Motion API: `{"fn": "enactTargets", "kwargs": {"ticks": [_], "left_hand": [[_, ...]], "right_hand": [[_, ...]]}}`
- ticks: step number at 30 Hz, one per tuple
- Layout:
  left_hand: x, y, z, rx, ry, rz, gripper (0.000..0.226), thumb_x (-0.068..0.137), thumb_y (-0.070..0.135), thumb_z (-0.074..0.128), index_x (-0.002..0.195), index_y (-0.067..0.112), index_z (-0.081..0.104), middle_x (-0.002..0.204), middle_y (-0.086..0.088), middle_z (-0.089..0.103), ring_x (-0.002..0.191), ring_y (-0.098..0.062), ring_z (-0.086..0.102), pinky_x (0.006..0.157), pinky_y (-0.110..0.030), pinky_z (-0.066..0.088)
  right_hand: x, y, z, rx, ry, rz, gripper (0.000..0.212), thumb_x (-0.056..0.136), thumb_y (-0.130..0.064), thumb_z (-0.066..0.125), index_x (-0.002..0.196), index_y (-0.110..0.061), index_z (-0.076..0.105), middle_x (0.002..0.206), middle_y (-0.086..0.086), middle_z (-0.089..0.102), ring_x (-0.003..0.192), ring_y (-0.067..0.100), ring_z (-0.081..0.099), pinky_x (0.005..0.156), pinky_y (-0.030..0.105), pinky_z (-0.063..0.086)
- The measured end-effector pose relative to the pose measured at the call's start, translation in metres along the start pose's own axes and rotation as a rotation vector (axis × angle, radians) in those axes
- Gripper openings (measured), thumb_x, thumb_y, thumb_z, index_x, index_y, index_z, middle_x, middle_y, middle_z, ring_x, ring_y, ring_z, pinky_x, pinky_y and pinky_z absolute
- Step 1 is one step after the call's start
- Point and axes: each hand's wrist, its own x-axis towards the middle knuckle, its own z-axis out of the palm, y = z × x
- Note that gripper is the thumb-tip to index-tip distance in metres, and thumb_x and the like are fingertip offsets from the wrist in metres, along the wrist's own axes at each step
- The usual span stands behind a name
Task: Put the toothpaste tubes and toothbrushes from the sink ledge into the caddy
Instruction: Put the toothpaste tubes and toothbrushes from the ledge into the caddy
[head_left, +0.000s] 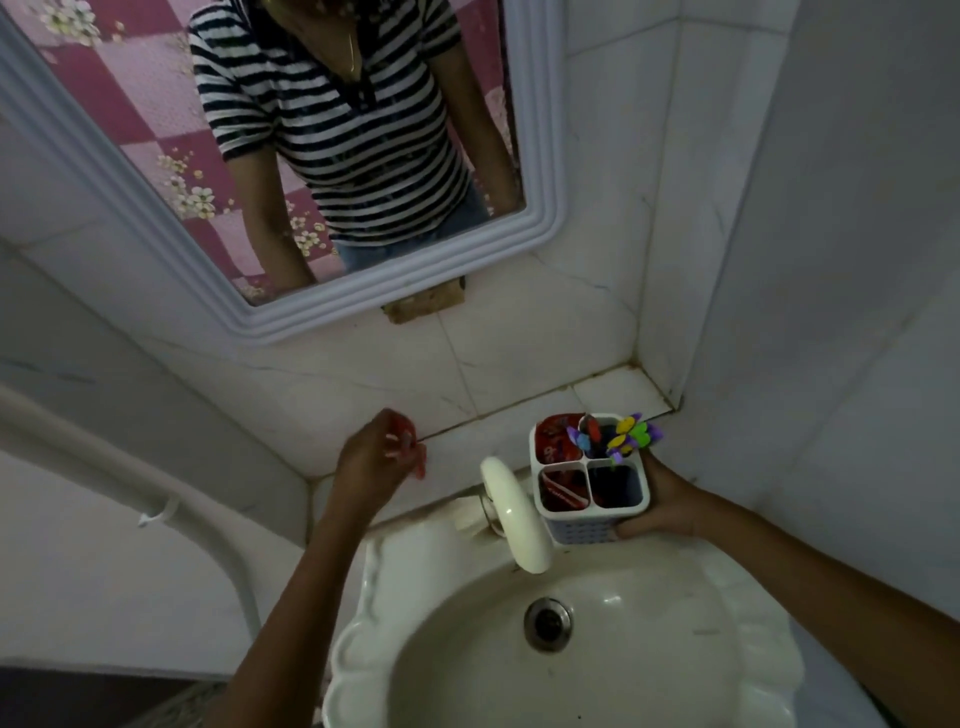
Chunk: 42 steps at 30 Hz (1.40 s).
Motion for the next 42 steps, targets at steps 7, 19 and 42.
{"fn": "enactTargets", "kwargs": {"ticks": [7,19,42], "left_hand": [[-0.020,0.134,-0.028,-0.450,-0.184,0.234,0.040,0.081,0.004,0.074,0.111,0.010,0.048,0.100,-0.004,0.068,0.084,-0.016,0.076,0.073,-0.026,0.063],[-0.025,0.140,0.052,0.142,-0.440,0.316,0.029,0.081,0.028,0.074,0.103,0.019,0.057,0.103,-0.001,0.072,0.089,-0.021,0.070,0.077,-0.043,0.059],[0.041,-0.025,0.013,0.395,-0.238,-0.161,0.036,0.089,0.035,0.064,0.125,0.029,0.063,0.136,0.002,0.062,0.117,-0.018,0.062,0.101,-0.033,0.049]], "right_hand": [[-0.002,-0.005,-0.001,0.007,-0.009,0.018,0.105,0.051,0.000,0.085,0.129,-0.032,0.022,0.122,-0.010,0.050,0.108,-0.014,0.053,0.083,0.005,0.047],[-0.004,-0.016,0.001,0.030,0.002,-0.012,0.103,0.056,0.022,0.079,0.125,-0.026,0.019,0.115,-0.015,0.046,0.099,-0.017,0.052,0.078,0.001,0.045],[0.002,0.003,0.001,0.058,0.010,-0.032,0.104,0.056,0.010,0.085,0.123,-0.042,0.025,0.130,-0.002,0.050,0.115,0.001,0.053,0.086,0.012,0.051]]}}
